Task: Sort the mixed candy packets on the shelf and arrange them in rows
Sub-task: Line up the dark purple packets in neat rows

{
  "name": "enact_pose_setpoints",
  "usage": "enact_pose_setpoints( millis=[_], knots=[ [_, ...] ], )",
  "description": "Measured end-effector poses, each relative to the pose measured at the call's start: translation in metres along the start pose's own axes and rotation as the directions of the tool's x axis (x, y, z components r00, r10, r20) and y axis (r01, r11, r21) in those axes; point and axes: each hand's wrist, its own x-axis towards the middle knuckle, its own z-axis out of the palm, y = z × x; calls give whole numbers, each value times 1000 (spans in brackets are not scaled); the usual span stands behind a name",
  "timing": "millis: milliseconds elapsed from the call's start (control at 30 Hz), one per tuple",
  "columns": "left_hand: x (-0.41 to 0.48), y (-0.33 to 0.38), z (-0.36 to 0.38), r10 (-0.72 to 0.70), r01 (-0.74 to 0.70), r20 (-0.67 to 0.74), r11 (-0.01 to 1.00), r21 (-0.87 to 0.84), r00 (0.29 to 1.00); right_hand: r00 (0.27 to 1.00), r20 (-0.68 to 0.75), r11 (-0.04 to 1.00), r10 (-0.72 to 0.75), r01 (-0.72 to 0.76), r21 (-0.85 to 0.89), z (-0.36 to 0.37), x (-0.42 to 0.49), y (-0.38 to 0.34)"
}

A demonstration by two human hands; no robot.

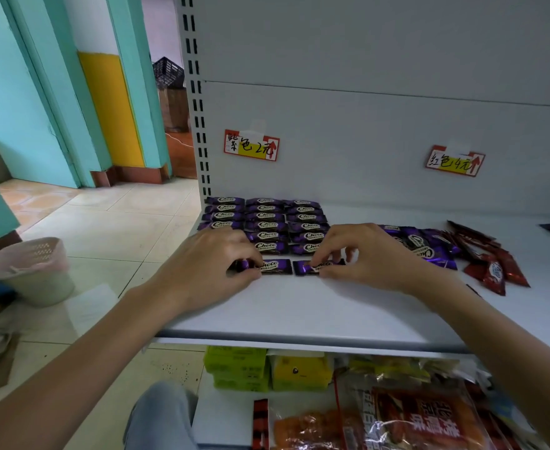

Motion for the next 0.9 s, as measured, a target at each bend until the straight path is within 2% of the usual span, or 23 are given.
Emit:
enact_pose_setpoints(
  millis=[533,667,800,900],
  knots=[
    [5,-5,4,3,-4,-27,1000,-20,1000,998,-55,1000,-11,10,-14,4,5,3],
    [12,3,3,-3,2,-16,996,-87,1000,994,-110,1000,-7,5,-20,-2,2,5],
    [36,33,12,74,-75,-14,983,-168,997,976,-201,994,80,-92,-51,-27,-16,20],
    [58,66,25,138,-123,55,967,-222,989,945,-269,978,186,-204,-40,-50,-39,42]
  ],
)
